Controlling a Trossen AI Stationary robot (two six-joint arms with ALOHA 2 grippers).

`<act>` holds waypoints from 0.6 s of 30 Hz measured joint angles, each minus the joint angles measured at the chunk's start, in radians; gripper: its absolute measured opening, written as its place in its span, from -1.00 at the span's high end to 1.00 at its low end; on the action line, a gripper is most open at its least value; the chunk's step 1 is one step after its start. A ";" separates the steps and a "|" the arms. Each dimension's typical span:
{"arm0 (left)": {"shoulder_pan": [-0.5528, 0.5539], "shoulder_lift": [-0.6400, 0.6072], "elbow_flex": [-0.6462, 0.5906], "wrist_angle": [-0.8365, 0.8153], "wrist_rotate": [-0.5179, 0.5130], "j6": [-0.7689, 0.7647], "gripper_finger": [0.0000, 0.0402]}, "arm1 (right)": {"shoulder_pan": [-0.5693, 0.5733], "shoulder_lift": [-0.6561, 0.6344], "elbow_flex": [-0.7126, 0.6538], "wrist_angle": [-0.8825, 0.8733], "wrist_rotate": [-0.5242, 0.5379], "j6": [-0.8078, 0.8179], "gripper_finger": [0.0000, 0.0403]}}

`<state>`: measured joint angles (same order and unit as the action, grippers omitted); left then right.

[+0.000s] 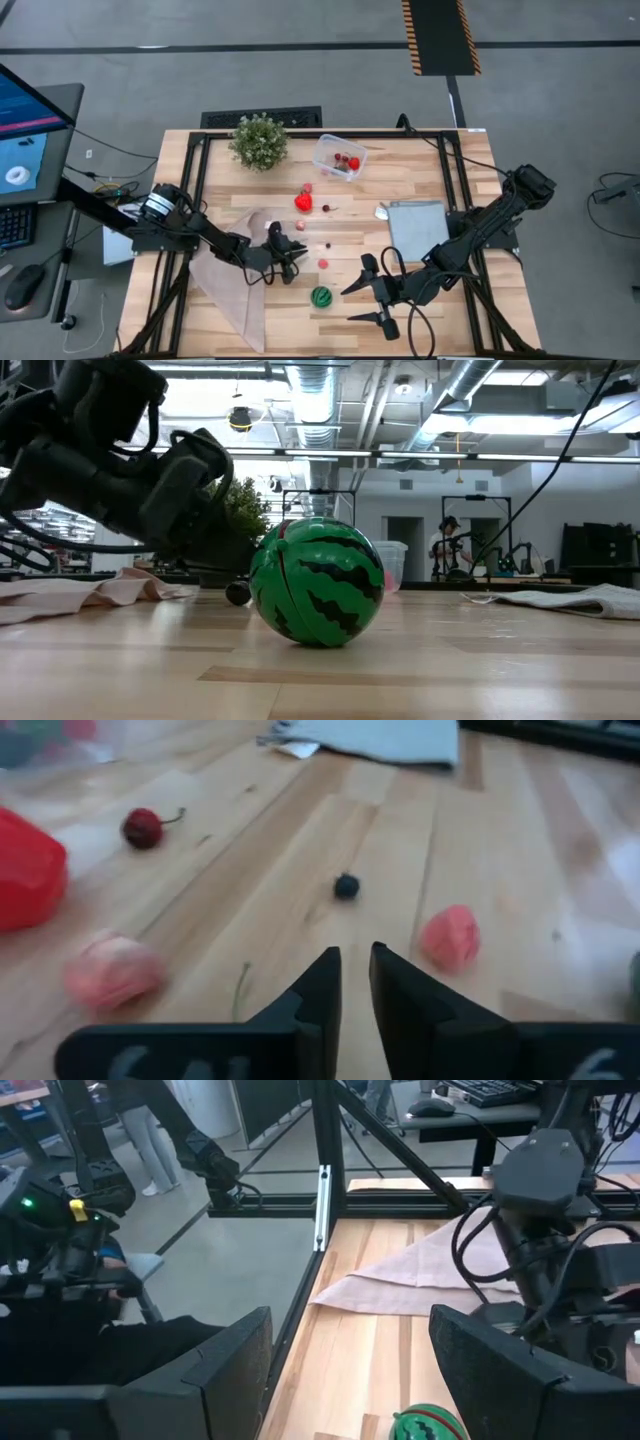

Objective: Pick and placing Produce into tupperware
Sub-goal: Put the black cherry into the transparent bin

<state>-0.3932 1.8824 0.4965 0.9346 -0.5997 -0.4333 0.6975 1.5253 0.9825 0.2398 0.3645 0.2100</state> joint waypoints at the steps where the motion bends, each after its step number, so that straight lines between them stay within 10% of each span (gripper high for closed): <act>1: -0.002 0.000 0.000 -0.013 -0.022 -0.003 0.73 | 0.000 0.000 0.000 0.000 0.000 0.000 -0.47; 18: -0.013 -0.005 0.000 -0.207 -0.095 -0.131 0.19 | 0.000 0.000 0.000 0.000 0.000 0.001 -0.47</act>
<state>-0.4065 1.8774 0.4961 0.7278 -0.6949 -0.5643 0.6975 1.5253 0.9825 0.2401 0.3645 0.2108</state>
